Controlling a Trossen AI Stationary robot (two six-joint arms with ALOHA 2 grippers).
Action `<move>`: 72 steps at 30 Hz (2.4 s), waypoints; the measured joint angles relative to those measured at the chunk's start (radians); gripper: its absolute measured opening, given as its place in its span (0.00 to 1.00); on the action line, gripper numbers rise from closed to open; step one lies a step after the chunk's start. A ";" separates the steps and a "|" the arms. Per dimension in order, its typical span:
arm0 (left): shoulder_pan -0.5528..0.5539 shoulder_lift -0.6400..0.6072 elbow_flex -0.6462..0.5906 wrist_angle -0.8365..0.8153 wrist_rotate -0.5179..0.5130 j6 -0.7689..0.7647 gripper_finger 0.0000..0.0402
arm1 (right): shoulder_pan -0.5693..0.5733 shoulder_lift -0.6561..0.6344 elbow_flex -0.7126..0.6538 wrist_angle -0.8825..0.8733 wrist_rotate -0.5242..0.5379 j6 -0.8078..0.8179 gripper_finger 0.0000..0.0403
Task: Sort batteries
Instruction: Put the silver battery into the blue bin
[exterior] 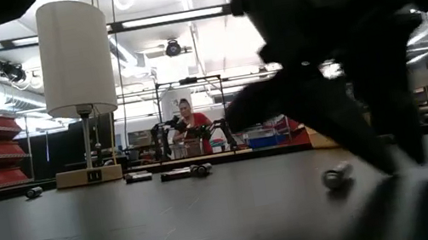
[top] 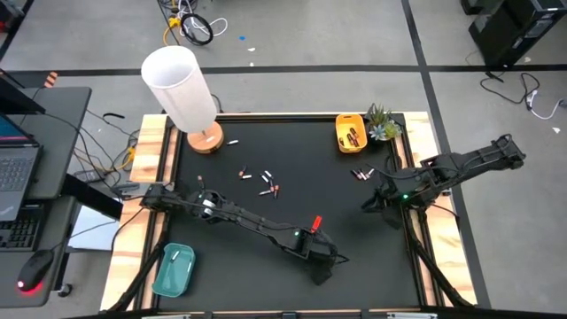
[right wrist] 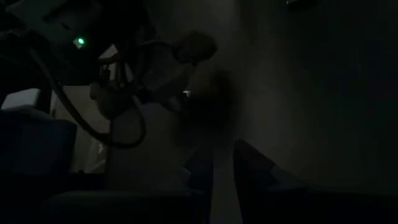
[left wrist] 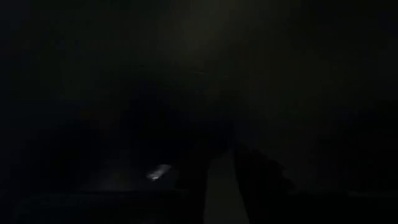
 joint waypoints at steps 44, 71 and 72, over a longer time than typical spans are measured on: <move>0.016 -0.118 -0.041 -0.505 -0.072 -0.217 0.53 | 0.037 0.038 0.000 0.243 -0.020 0.140 0.21; -0.021 -0.537 -0.555 -0.331 -0.197 -0.301 0.42 | 0.033 0.040 0.000 0.277 0.000 0.179 0.21; -0.020 -0.565 -0.609 -0.309 -0.196 -0.320 0.42 | 0.033 0.040 0.000 0.276 0.000 0.183 0.21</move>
